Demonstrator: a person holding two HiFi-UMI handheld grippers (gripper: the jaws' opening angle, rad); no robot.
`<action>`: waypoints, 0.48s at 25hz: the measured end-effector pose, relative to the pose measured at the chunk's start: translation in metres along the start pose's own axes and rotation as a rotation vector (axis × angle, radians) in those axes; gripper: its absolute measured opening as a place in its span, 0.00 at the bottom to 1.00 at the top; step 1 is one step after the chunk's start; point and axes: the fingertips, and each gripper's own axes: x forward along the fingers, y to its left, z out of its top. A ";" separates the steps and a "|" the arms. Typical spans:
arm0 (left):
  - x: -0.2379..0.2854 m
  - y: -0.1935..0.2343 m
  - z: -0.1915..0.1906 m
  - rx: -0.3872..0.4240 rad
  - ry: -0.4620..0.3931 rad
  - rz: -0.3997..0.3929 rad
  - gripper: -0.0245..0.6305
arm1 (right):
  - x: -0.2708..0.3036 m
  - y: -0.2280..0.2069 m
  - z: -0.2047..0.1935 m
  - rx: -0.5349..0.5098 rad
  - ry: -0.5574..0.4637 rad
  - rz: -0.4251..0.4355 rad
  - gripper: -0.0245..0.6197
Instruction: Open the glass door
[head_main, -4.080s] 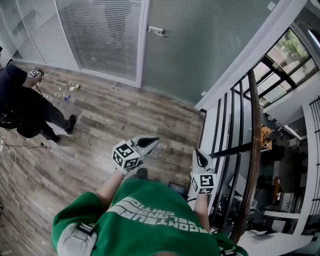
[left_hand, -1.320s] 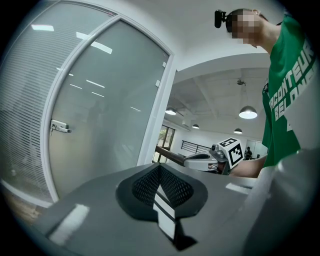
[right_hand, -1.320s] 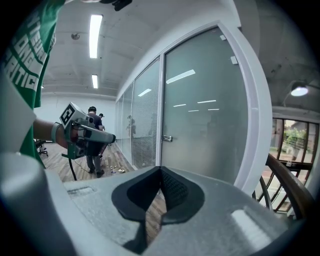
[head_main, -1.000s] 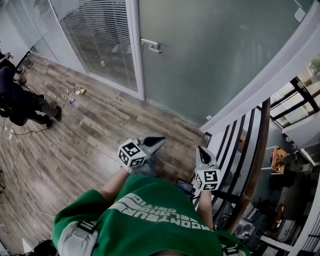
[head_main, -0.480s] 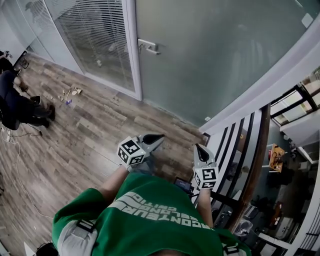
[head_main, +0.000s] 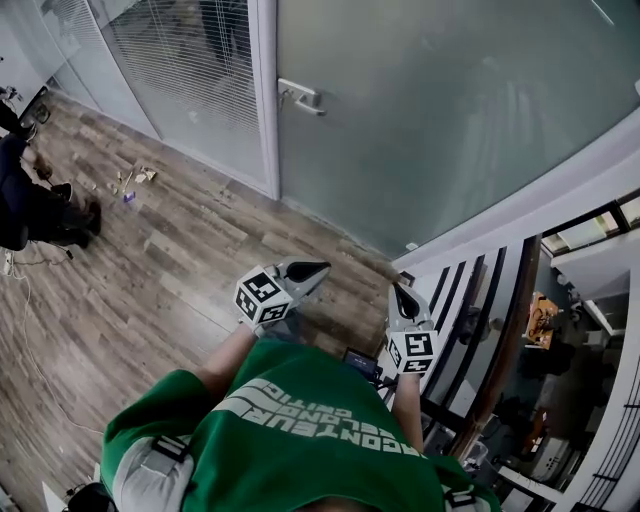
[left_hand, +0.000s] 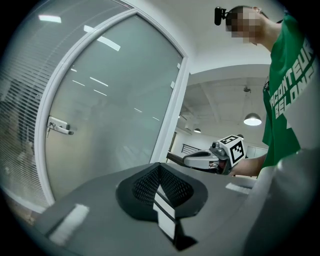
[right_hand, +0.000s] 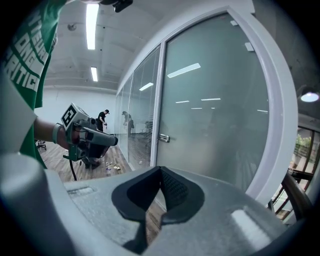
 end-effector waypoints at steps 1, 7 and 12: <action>0.000 0.008 0.003 -0.003 -0.003 0.006 0.06 | 0.008 -0.001 0.004 -0.004 0.000 0.003 0.03; -0.008 0.061 0.025 -0.016 -0.031 0.057 0.06 | 0.066 -0.006 0.038 -0.053 -0.014 0.039 0.03; -0.017 0.097 0.030 -0.032 -0.034 0.088 0.06 | 0.106 -0.002 0.047 -0.059 -0.008 0.062 0.03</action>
